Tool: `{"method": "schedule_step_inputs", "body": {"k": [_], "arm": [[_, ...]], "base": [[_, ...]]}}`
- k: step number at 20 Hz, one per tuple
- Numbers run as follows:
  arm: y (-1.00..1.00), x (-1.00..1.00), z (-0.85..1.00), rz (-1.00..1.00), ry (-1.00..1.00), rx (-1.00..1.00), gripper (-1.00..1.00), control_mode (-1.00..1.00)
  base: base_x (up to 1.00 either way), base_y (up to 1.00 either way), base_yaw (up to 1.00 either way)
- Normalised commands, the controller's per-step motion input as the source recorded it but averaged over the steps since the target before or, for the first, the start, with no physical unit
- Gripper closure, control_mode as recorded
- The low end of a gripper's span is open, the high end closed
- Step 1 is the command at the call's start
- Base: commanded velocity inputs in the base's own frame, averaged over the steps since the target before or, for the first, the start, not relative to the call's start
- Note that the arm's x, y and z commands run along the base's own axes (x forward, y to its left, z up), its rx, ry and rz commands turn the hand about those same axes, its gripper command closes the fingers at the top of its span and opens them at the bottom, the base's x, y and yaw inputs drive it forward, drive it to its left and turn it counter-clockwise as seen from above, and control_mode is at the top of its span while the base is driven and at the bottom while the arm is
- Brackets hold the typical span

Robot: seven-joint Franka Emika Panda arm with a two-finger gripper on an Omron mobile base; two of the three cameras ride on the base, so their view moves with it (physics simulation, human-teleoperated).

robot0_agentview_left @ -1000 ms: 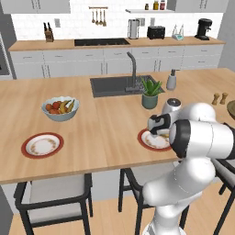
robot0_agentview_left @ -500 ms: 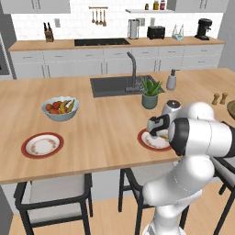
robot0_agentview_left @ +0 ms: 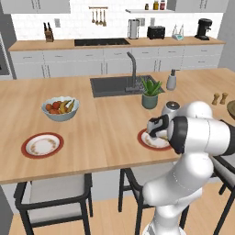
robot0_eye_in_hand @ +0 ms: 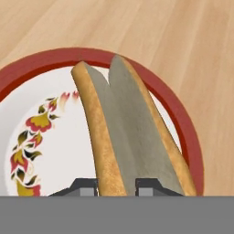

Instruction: Place one bun and one sausage from the bowl on each plate.

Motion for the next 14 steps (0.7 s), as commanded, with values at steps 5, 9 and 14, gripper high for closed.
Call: {"method": "schedule_step_inputs", "body": {"k": [5,9,14], "arm": [[0.0,0.02,-0.03,0.0,0.0,0.0,-1.0,-1.0],[0.0,0.01,0.0,0.0,0.0,0.0,-1.0,-1.0],[0.01,-0.03,0.11,0.0,0.0,0.0,-1.0,-1.0]], "base": [[0.0,0.0,0.0],[0.0,0.0,0.0],[0.0,0.0,0.0]]}}
